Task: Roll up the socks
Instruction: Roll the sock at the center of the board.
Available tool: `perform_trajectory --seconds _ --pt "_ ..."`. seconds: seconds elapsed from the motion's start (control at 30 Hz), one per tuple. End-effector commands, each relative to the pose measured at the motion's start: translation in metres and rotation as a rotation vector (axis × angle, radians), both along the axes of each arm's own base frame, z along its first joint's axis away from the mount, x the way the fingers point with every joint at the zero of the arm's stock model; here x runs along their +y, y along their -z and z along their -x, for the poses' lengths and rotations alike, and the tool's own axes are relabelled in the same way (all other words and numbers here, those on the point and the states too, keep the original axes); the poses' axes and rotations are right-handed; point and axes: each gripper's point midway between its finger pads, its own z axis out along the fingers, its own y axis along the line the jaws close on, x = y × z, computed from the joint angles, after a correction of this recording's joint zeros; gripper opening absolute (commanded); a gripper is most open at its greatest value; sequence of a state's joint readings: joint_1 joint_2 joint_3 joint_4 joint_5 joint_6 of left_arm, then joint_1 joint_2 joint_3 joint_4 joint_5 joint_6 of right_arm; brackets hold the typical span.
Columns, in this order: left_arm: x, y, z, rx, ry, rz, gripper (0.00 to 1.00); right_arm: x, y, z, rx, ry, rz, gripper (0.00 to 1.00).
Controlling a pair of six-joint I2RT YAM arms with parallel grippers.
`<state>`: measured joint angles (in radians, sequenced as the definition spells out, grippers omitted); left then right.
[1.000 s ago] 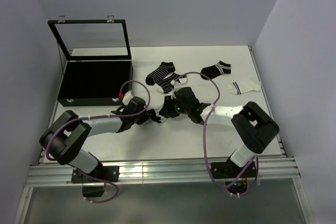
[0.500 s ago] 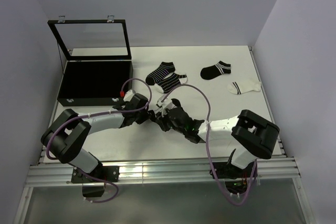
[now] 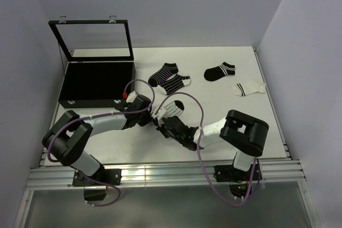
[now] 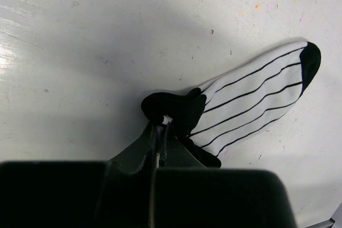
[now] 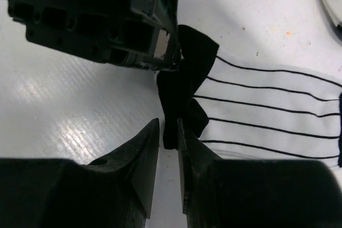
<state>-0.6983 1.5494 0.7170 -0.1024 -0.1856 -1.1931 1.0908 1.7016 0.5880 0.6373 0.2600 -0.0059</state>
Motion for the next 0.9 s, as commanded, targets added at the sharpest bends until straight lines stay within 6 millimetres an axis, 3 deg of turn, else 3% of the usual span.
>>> perform_trajectory --seconds 0.0,0.3,0.57,0.87 --pt "0.002 0.008 0.012 0.053 0.04 -0.035 0.0 0.011 -0.024 -0.017 -0.095 0.035 -0.04 0.3" --pt "0.0 0.006 0.012 0.053 0.048 -0.03 0.0 0.011 -0.028 -0.021 -0.108 0.062 -0.027 0.37" --pt "0.003 0.006 0.015 0.05 0.047 -0.028 0.0 0.007 -0.01 -0.023 -0.063 0.098 -0.018 0.33" --pt "0.002 0.008 0.014 0.054 0.049 -0.029 0.0 -0.011 0.009 -0.024 0.123 0.135 -0.079 0.25"
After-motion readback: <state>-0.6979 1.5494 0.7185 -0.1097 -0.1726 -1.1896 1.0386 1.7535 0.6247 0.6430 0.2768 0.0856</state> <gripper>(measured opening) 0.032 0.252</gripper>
